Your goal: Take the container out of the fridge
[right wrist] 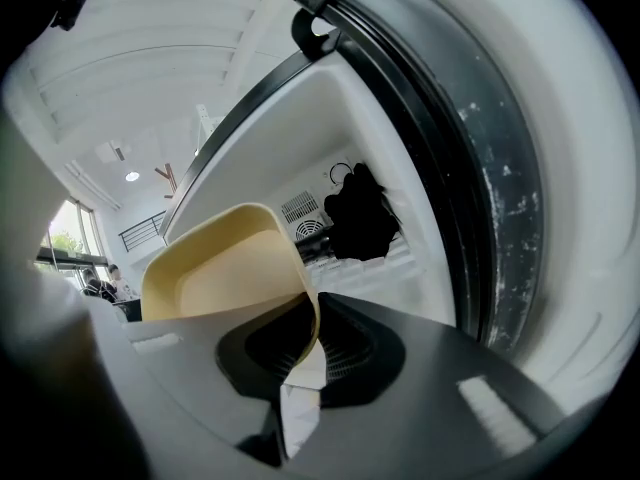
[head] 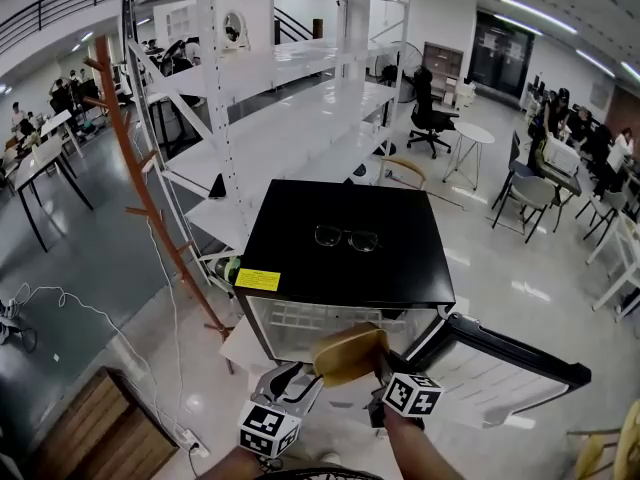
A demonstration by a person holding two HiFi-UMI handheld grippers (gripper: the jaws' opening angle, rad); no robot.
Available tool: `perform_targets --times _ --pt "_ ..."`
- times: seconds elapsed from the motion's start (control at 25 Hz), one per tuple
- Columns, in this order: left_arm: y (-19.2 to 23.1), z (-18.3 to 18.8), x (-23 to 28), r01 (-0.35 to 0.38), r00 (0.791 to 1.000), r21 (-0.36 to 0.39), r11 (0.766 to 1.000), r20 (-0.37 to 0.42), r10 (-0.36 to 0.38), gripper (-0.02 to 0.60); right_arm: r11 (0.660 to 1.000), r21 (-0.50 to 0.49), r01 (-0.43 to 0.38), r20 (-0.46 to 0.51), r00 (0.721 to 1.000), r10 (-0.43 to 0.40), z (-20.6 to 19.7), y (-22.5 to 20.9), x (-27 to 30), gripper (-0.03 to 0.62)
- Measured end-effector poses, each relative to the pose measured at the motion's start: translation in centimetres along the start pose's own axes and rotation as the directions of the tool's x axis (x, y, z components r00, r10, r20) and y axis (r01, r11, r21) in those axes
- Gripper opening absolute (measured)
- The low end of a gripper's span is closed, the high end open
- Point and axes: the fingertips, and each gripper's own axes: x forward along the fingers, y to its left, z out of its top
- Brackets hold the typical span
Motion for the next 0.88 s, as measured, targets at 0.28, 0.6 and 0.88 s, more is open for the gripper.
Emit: perform_targets --times 0.28,0.6,0.88 --pt "-0.5 -0.4 0.0 0.003 1.000 -0.005 1.000 -0.019 -0.003 0.196 0.999 0.025 -0.041 0.046 0.998 0.040 1.2 1.6 -0.9 0.044" --pt "-0.3 -0.7 0.0 -0.017 0.999 0.001 1.000 -0.037 0.017 0.196 0.996 -0.058 -0.068 0.087 0.993 0.073 2.6 3.7 -2.3 0.046" --pt "0.4 -0.5 0.1 -0.043 0.998 0.011 0.999 -0.055 0.044 0.182 0.982 -0.173 -0.070 0.084 0.993 0.086 3.1 5.0 -3.4 0.051"
